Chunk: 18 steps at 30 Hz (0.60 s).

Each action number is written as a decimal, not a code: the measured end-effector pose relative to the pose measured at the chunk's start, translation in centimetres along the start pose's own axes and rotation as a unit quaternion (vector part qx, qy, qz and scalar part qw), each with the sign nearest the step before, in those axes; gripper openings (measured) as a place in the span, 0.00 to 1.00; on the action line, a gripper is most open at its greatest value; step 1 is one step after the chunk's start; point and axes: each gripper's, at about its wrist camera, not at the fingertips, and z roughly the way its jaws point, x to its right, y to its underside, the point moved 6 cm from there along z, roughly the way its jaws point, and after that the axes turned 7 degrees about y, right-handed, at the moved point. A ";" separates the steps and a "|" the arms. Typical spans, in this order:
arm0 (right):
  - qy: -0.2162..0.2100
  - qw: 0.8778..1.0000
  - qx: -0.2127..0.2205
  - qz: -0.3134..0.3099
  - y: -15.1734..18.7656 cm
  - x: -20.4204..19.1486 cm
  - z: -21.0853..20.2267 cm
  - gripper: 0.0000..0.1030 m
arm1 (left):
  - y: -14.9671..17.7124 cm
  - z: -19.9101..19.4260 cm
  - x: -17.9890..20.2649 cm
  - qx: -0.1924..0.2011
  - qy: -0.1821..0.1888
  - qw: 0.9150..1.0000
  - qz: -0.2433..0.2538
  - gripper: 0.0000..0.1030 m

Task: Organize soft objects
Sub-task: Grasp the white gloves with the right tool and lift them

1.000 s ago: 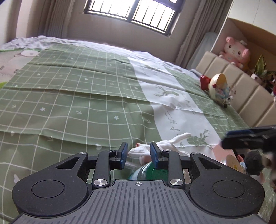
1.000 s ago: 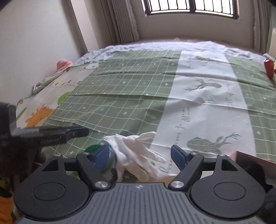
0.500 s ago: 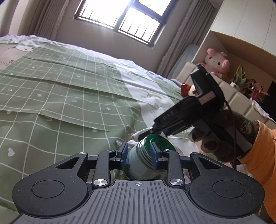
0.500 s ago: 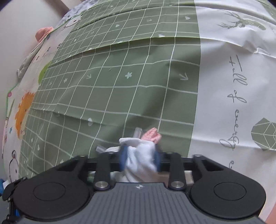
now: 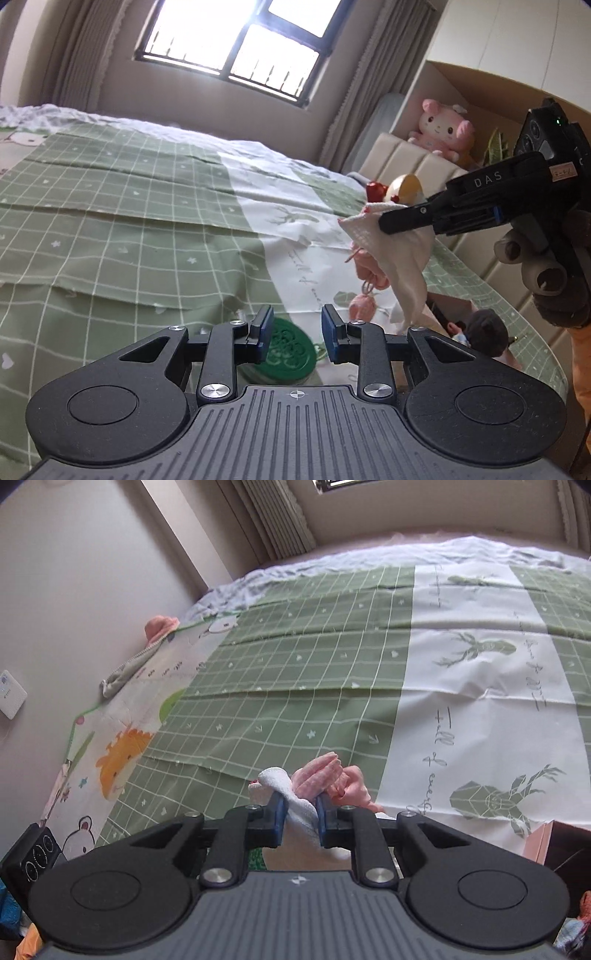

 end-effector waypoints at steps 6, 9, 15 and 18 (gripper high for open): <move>-0.026 0.999 -0.009 0.026 0.8 0.2 0.3 0.17 | -1.0 0.4 1.1 0.016 -0.006 1.000 0.003 0.31; -0.032 0.999 -0.002 -0.005 3.0 -1.2 -1.2 0.17 | 0.7 -1.5 1.8 0.019 -0.011 1.000 0.015 0.31; -0.035 0.992 0.003 -0.123 12.9 -5.3 -3.5 0.25 | 6.0 -5.0 1.6 0.015 -0.013 1.000 -0.017 0.31; -0.021 0.990 0.000 -0.139 18.0 -5.1 -4.3 0.45 | 8.3 -5.8 1.8 0.006 0.003 0.999 -0.036 0.31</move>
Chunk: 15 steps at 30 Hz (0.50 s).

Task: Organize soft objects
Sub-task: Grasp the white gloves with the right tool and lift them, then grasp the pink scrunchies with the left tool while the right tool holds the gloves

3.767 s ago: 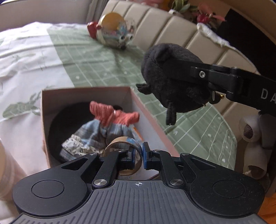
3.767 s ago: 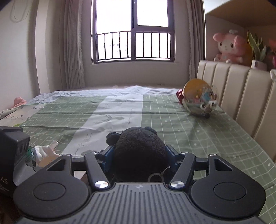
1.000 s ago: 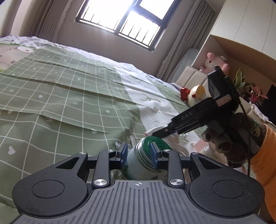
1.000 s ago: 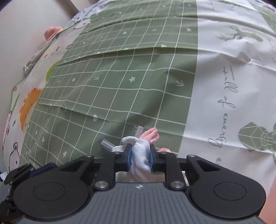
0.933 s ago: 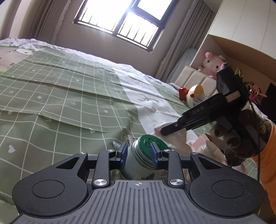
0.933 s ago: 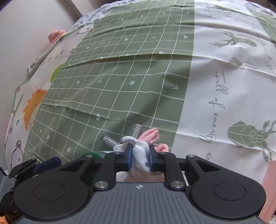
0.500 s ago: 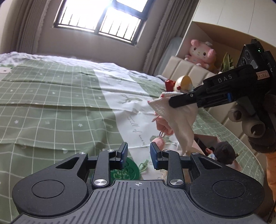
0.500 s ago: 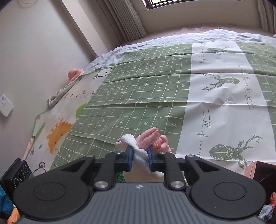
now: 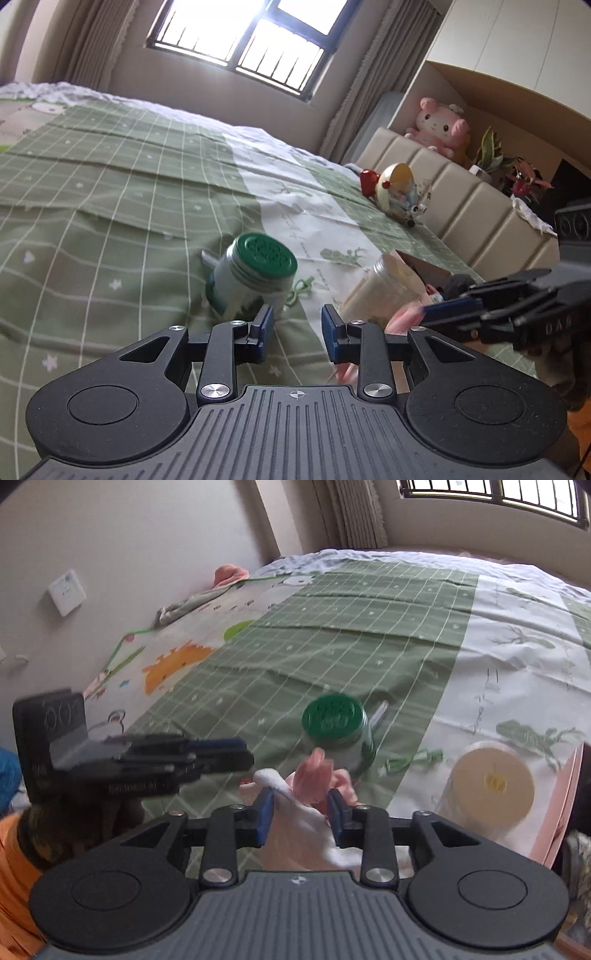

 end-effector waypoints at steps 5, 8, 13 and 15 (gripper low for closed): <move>0.058 0.997 0.005 0.041 6.2 2.4 -1.9 0.56 | 2.6 0.3 1.3 -0.028 0.025 0.999 -0.004 0.31; 0.094 0.993 0.006 0.077 9.1 4.5 -2.3 0.56 | 4.1 1.5 2.9 -0.047 0.029 0.998 0.008 0.31; 0.185 0.976 0.029 0.110 13.7 7.6 -2.6 0.56 | 7.5 4.4 6.0 -0.101 0.007 0.993 0.064 0.31; 0.229 0.967 0.041 0.108 15.1 8.7 -2.7 0.56 | 8.9 5.4 7.0 -0.122 0.004 0.989 0.084 0.31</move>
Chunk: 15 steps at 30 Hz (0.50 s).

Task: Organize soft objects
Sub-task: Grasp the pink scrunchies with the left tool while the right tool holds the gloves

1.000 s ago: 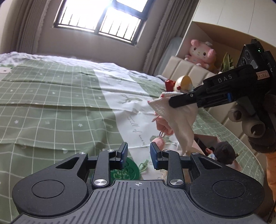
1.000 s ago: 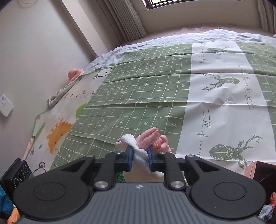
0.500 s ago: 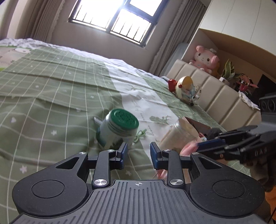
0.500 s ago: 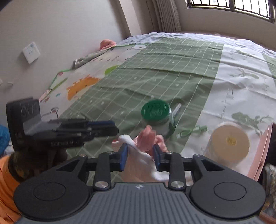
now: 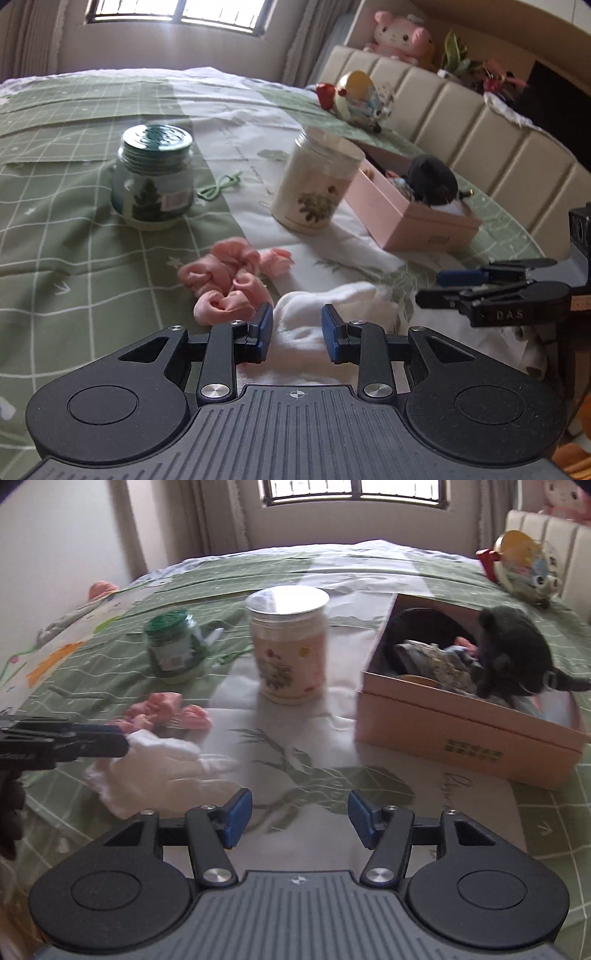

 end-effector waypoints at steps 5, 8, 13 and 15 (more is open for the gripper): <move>0.053 0.998 0.040 0.016 2.8 1.8 0.5 0.69 | 1.2 2.6 1.8 -0.025 0.012 1.000 -0.004 0.32; 0.064 0.996 0.064 0.008 3.5 1.5 0.3 0.73 | 0.7 3.0 3.0 -0.034 0.025 0.999 -0.008 0.32; 0.066 0.996 0.065 0.014 3.5 1.6 0.4 0.79 | -1.5 1.5 4.2 -0.007 0.020 1.000 0.016 0.32; 0.058 0.996 0.066 0.021 3.6 1.8 0.4 0.81 | -2.8 0.5 3.2 0.016 -0.009 1.000 0.012 0.32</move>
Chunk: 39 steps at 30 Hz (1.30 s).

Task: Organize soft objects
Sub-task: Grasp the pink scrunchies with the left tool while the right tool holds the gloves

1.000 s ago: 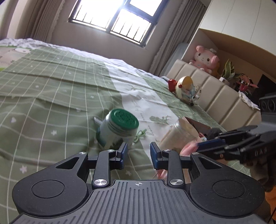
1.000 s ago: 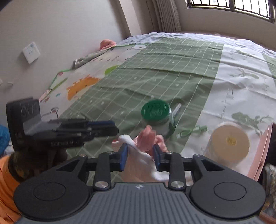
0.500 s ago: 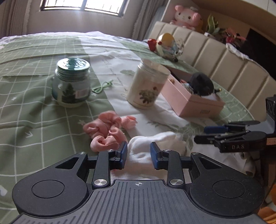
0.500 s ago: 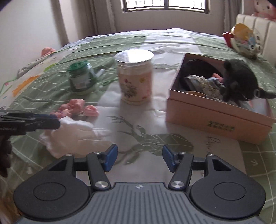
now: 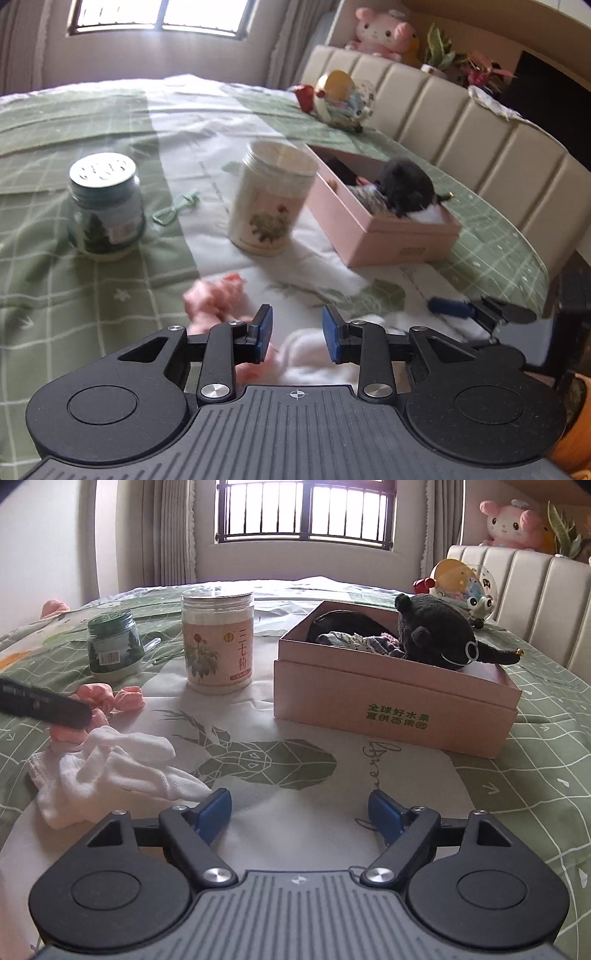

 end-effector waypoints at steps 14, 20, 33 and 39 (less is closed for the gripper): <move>-0.014 1.000 -0.002 0.000 0.2 0.1 0.3 0.87 | 1.4 3.9 -4.2 -0.086 -0.072 0.994 0.005 0.33; -0.014 1.000 -0.003 -0.002 0.2 -0.1 0.3 0.87 | 1.3 4.8 -3.6 -0.086 -0.080 0.993 0.018 0.33; -0.064 0.997 -0.030 0.001 0.2 0.1 0.6 1.00 | 1.4 4.8 -3.6 -0.077 -0.074 0.994 0.017 0.33; -0.064 0.996 -0.051 -0.021 0.1 -0.3 0.9 1.00 | 1.7 4.7 -3.5 -0.061 -0.083 0.995 0.002 0.33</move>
